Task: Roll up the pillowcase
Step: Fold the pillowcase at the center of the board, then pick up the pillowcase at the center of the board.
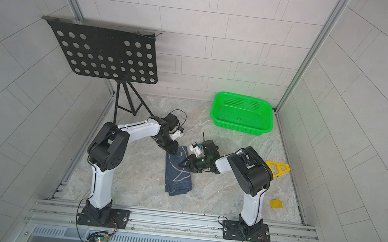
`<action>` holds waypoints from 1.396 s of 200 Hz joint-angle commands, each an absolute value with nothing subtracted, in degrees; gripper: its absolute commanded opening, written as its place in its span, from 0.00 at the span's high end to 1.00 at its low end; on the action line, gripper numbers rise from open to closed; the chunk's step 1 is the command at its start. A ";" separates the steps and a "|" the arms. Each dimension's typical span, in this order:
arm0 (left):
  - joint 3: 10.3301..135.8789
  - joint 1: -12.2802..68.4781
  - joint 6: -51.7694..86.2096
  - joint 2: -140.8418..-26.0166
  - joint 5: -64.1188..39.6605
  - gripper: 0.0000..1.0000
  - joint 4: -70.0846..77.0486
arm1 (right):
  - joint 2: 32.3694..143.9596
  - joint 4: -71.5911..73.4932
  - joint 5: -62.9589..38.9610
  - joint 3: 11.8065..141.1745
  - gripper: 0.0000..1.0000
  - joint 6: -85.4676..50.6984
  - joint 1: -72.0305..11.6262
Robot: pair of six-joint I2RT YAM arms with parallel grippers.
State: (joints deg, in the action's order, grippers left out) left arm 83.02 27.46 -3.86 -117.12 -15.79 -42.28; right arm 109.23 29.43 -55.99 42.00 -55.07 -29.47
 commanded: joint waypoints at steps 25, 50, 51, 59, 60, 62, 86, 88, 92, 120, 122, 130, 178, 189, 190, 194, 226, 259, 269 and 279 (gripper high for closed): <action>85.63 25.82 -1.66 -111.81 -13.94 0.35 -43.83 | 104.15 33.42 -52.04 41.14 0.85 -57.95 -29.10; 86.57 25.57 0.17 -106.36 -14.10 0.26 -42.23 | 99.19 30.64 -49.58 40.81 0.95 -58.05 -27.25; 86.53 25.53 0.26 -106.14 -14.13 0.26 -42.12 | 98.99 30.44 -49.49 40.80 0.95 -58.03 -27.12; 86.06 25.50 0.98 -103.85 -14.45 0.22 -40.82 | 96.67 28.24 -48.52 40.92 0.96 -57.32 -26.24; 86.01 25.49 1.02 -103.52 -14.48 0.21 -40.67 | 96.46 27.87 -48.43 40.98 0.97 -57.14 -26.13; 85.86 25.56 1.29 -102.96 -14.50 0.21 -40.27 | 95.83 26.92 -48.19 41.10 0.97 -56.78 -25.96; 83.61 25.59 2.87 -96.70 -14.67 0.12 -36.13 | 88.29 9.96 -44.07 46.09 0.99 -48.13 -23.25; 83.41 25.58 2.94 -96.20 -14.61 0.11 -35.88 | 87.79 8.38 -43.60 46.74 0.99 -47.21 -22.97; 82.91 25.57 3.22 -95.28 -14.42 0.10 -35.14 | 86.80 5.64 -42.87 47.84 0.99 -45.71 -22.33; 80.42 25.50 4.91 -90.27 -12.77 0.02 -31.92 | 83.39 -1.47 -39.73 54.02 0.99 -43.99 -15.21; 80.31 25.49 5.20 -89.98 -12.58 0.02 -31.64 | 83.34 -1.73 -39.55 54.51 0.99 -44.20 -14.66; 79.84 25.50 5.91 -89.04 -12.47 0.01 -31.06 | 83.69 -2.72 -38.85 57.02 0.99 -44.45 -12.90; 78.00 25.49 7.52 -87.17 -13.30 0.00 -29.62 | 93.01 -4.16 -31.37 75.83 0.97 -50.92 -5.55; 77.79 25.50 7.73 -87.25 -13.80 0.00 -29.78 | 95.96 -1.48 -29.87 79.53 0.96 -53.86 -4.23; 77.74 25.45 7.73 -87.26 -13.85 0.00 -29.79 | 96.32 -1.05 -29.83 79.84 0.96 -54.13 -4.14; 77.63 25.49 7.73 -87.27 -14.07 0.00 -29.79 | 97.60 -0.03 -29.53 81.10 0.96 -55.32 -3.72; 76.84 25.43 8.06 -87.65 -14.73 0.00 -29.88 | 108.10 7.45 -26.40 92.06 0.95 -62.90 -1.52; 76.29 25.40 7.61 -87.93 -15.11 0.00 -30.64 | 116.55 10.94 -22.95 100.41 0.94 -63.98 -0.75; 76.29 25.40 7.36 -87.96 -15.01 0.00 -30.97 | 118.41 11.98 -21.28 101.22 0.94 -64.38 -0.05; 76.29 25.27 7.02 -88.15 -15.17 0.00 -31.26 | 119.86 14.84 -20.33 100.75 0.94 -65.35 0.83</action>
